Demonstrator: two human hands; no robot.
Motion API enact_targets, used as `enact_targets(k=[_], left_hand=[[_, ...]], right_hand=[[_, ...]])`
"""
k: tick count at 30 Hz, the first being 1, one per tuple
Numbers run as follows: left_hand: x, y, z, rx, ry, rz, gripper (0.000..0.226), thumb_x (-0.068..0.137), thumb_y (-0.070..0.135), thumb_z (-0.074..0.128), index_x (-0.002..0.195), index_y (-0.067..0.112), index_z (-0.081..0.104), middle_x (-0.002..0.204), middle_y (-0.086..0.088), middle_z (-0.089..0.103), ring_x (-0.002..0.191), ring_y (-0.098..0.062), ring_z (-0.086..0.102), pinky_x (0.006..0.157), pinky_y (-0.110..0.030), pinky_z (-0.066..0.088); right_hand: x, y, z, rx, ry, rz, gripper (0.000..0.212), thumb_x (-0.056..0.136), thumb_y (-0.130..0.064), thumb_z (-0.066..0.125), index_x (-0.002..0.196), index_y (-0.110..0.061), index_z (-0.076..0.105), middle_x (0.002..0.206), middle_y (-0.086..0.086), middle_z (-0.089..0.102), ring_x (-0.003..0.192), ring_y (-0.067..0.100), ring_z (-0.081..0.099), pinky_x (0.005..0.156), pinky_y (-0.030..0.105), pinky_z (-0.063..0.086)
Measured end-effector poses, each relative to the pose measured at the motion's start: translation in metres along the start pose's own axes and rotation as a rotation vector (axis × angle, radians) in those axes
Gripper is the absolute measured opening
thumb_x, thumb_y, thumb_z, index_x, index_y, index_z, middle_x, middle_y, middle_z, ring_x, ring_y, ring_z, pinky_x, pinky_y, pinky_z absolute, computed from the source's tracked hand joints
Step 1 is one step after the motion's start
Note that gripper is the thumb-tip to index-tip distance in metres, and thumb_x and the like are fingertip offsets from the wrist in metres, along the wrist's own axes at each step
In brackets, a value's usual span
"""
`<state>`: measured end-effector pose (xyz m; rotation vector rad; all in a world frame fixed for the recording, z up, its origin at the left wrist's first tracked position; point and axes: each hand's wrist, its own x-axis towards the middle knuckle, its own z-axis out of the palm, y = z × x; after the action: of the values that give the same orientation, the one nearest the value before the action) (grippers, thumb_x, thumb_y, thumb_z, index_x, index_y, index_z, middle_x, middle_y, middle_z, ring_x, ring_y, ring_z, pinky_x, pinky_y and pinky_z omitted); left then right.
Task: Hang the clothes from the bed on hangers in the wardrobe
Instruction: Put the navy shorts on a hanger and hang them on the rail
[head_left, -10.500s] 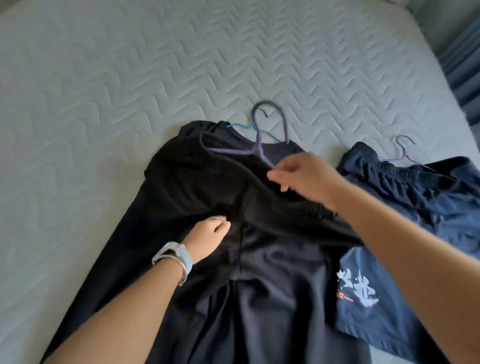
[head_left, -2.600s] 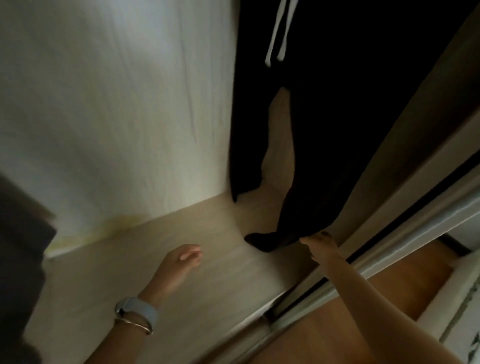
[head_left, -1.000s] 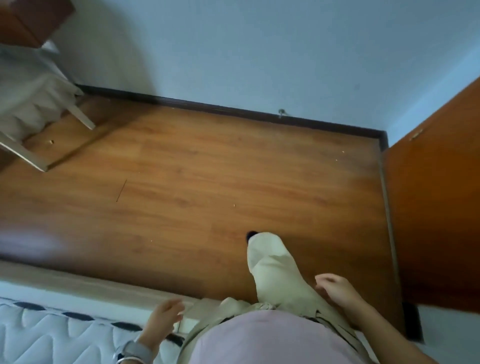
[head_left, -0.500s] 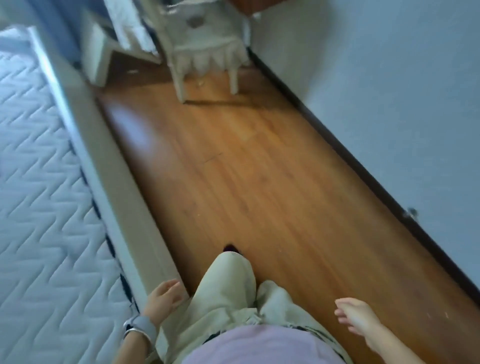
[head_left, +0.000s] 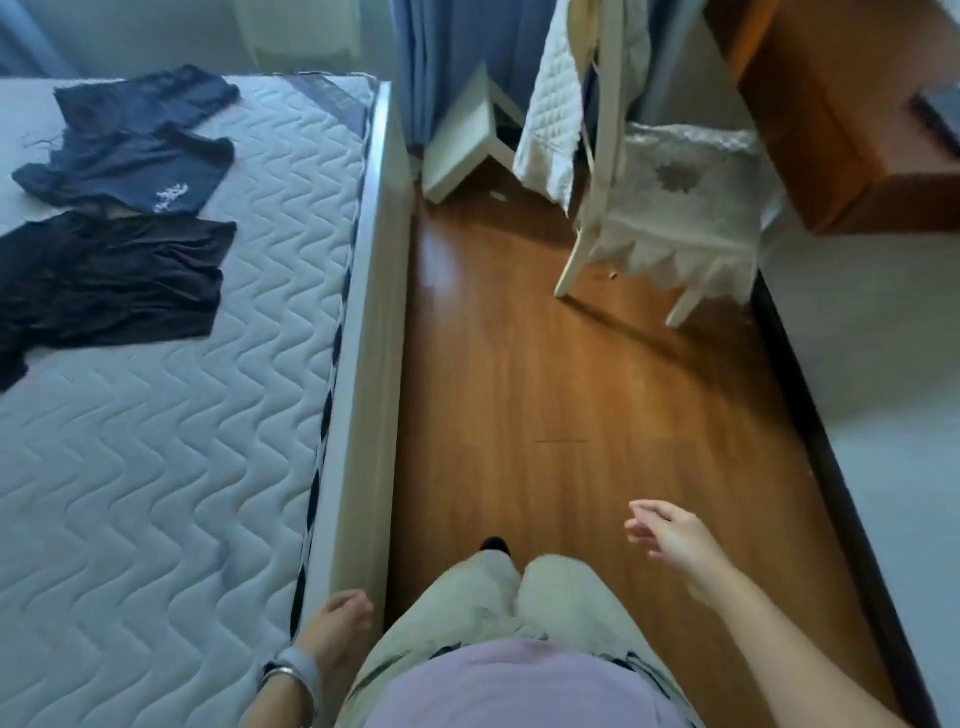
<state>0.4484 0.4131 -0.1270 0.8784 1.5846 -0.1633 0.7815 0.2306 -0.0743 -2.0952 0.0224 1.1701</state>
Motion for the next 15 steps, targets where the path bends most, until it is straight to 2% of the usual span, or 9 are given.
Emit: enact_targets(k=[4,7,9,11,13,14,15], left_hand=[[0.012,0.103,0.016,-0.12,-0.014,0.08,0.01,0.094,0.011,0.048,0.104,0.01,0.051,0.091,-0.008,0.058,0.076,-0.015,0.054,0.05,-0.02,0.049],[0.039,0.145,0.025,-0.172,0.002,0.032,0.014,0.096,0.016,0.044,0.107,0.011,0.051,0.103,-0.011,0.058,0.083,-0.022,0.057,0.056,-0.024,0.041],[0.058,0.172,0.029,-0.221,0.05,-0.062,0.012,0.095,0.012,0.044,0.105,0.009,0.051,0.092,-0.011,0.059,0.074,-0.02,0.055,0.057,-0.025,0.037],[0.079,0.194,0.035,-0.265,0.049,-0.124,0.013,0.093,0.002,0.044,0.105,0.005,0.049,0.082,-0.009,0.055,0.071,-0.019,0.051,0.06,-0.028,0.037],[0.096,0.223,0.044,-0.32,0.053,-0.196,0.011,0.093,-0.005,0.041,0.094,0.001,0.05,0.077,-0.01,0.05,0.067,-0.02,0.047,0.063,-0.029,0.036],[0.105,0.242,0.05,-0.359,0.059,-0.232,0.017,0.094,-0.003,0.039,0.084,0.001,0.051,0.075,-0.011,0.048,0.066,-0.022,0.045,0.064,-0.03,0.036],[0.108,0.264,0.055,-0.364,0.066,-0.25,0.02,0.095,0.001,0.038,0.079,0.003,0.05,0.076,-0.013,0.048,0.068,-0.025,0.047,0.068,-0.034,0.038]], right_hand=[[0.053,-0.047,0.006,-0.003,-0.027,0.086,0.014,0.095,-0.018,0.046,0.102,-0.015,0.057,0.087,0.003,0.062,0.083,0.019,0.058,0.071,0.031,0.043],[0.095,-0.066,0.001,-0.076,-0.052,0.244,0.016,0.095,-0.014,0.046,0.103,-0.009,0.059,0.084,0.007,0.06,0.081,0.022,0.055,0.063,0.029,0.04],[0.13,-0.083,-0.009,-0.122,-0.013,0.293,0.017,0.092,-0.008,0.051,0.1,0.0,0.063,0.081,0.01,0.062,0.081,0.024,0.053,0.061,0.027,0.04],[0.167,-0.113,-0.022,-0.173,0.013,0.315,0.017,0.087,-0.003,0.056,0.095,0.007,0.068,0.094,0.018,0.068,0.077,0.023,0.052,0.064,0.028,0.045],[0.203,-0.156,-0.036,-0.247,-0.022,0.314,0.02,0.087,-0.001,0.056,0.098,0.01,0.068,0.106,0.026,0.066,0.068,0.024,0.054,0.046,0.013,0.045],[0.221,-0.18,-0.042,-0.294,-0.043,0.307,0.023,0.087,0.001,0.054,0.102,0.013,0.066,0.104,0.029,0.065,0.068,0.027,0.056,0.036,0.011,0.04],[0.237,-0.204,-0.045,-0.328,-0.054,0.295,0.024,0.088,0.002,0.052,0.105,0.015,0.064,0.099,0.032,0.065,0.066,0.03,0.056,0.032,0.013,0.038]])
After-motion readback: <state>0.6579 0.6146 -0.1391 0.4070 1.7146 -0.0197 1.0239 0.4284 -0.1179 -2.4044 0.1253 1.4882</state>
